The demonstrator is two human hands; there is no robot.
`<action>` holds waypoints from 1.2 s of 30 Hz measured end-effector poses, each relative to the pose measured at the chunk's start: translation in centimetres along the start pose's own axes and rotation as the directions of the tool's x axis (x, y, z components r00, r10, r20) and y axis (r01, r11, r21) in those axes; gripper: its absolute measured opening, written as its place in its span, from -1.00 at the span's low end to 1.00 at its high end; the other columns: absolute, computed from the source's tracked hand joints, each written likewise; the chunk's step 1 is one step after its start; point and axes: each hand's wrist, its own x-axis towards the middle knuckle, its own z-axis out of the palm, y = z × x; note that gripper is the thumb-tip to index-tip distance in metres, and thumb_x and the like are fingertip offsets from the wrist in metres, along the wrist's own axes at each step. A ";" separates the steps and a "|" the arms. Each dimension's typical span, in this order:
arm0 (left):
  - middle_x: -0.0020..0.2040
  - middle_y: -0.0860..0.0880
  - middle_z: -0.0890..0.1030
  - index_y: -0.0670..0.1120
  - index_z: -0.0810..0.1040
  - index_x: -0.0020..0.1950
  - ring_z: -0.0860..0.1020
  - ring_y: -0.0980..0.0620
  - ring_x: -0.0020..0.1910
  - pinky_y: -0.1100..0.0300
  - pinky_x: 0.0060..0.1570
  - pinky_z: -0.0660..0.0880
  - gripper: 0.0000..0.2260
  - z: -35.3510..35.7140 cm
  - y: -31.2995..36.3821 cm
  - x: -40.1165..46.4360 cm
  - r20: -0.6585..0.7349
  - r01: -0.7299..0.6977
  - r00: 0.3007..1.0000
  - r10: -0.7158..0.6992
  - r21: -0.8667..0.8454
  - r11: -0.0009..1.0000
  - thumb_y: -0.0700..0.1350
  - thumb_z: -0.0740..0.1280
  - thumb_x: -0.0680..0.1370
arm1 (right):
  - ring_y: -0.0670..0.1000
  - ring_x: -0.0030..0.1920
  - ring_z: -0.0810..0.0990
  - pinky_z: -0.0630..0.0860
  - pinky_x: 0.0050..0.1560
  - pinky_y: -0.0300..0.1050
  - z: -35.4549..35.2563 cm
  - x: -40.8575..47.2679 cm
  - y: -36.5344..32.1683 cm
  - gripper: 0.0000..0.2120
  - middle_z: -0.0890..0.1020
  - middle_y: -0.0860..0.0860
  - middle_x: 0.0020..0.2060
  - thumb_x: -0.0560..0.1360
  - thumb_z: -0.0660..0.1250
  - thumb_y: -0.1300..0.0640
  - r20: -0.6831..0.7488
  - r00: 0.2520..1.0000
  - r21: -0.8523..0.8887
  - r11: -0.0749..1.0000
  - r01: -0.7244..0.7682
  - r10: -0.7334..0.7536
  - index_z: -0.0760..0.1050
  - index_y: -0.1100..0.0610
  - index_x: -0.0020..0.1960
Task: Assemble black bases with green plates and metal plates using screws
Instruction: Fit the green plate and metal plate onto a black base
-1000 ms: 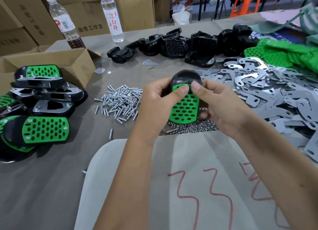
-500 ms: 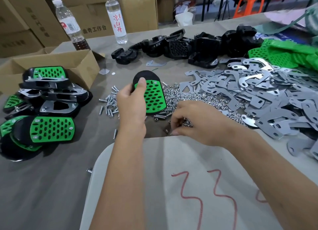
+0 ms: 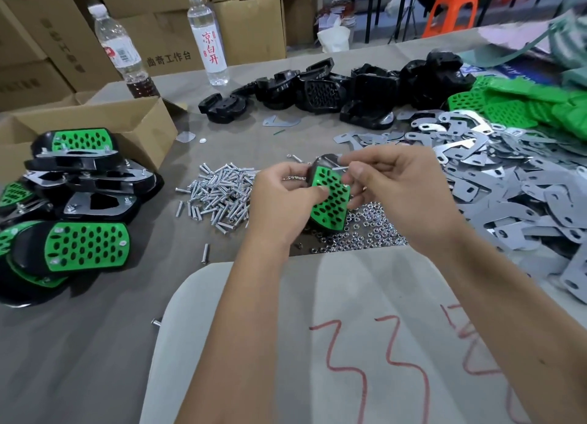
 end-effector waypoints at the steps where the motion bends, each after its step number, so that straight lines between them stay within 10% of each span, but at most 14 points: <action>1: -0.19 -0.04 0.74 -0.01 0.70 -0.03 0.74 -0.09 -0.14 -0.10 -0.04 0.68 -0.72 0.2 0.2 -0.2 -0.001 -0.020 1.000 0.020 0.015 1.000 -0.20 0.55 0.29 | 0.03 -0.33 0.65 0.65 -0.28 -0.15 0.1 0.0 0.1 -0.84 0.70 0.13 -0.28 0.60 0.35 0.40 -0.011 1.000 -0.023 1.000 0.001 -0.001 0.68 0.24 0.02; 14: -0.31 0.04 0.70 0.10 0.74 0.02 0.61 0.18 -0.34 0.06 -0.17 0.63 -0.73 1.0 0.6 -1.6 0.051 -0.379 0.923 0.381 0.294 0.878 -0.07 0.44 0.34 | 0.01 -0.44 0.63 0.65 -0.32 0.09 0.4 -0.4 0.6 -0.90 0.63 0.00 -0.39 0.57 0.39 0.31 -0.071 0.958 -0.502 0.840 0.205 -0.276 0.60 0.20 -0.11; 20: -0.32 0.05 0.66 0.00 0.72 0.02 0.63 0.05 -0.30 0.02 -0.18 0.60 -0.75 1.6 0.7 -1.6 0.051 -0.506 0.832 0.552 0.477 0.719 -0.14 0.44 0.36 | 0.01 -0.47 0.64 0.57 -0.44 -0.19 0.7 -0.2 0.4 -0.86 0.69 0.06 -0.39 0.60 0.36 0.34 -0.191 0.980 -0.082 0.995 -0.064 0.047 0.60 0.21 -0.12; 25: -0.33 0.04 0.68 0.03 0.75 0.01 0.56 0.17 -0.40 0.26 -0.32 0.49 -0.77 1.8 0.4 -1.5 0.007 -0.412 0.905 0.426 0.271 0.870 -0.23 0.50 0.42 | 0.01 -0.37 0.63 0.64 -0.31 0.08 0.4 -0.3 0.5 -0.90 0.64 -0.03 -0.37 0.58 0.38 0.32 -0.088 0.956 -0.476 0.855 0.207 -0.280 0.59 0.19 -0.10; 36: -0.35 0.28 0.60 0.06 0.74 0.04 0.58 0.21 -0.28 0.36 -0.23 0.51 -0.74 1.7 0.2 -1.5 0.005 -0.495 0.852 0.524 0.335 0.802 -0.15 0.43 0.38 | -0.08 -0.43 0.56 0.52 -0.42 -0.31 -0.8 0.3 0.4 -0.88 0.69 0.10 -0.35 0.62 0.35 0.33 0.056 0.970 0.282 0.929 -0.242 0.235 0.59 0.28 -0.09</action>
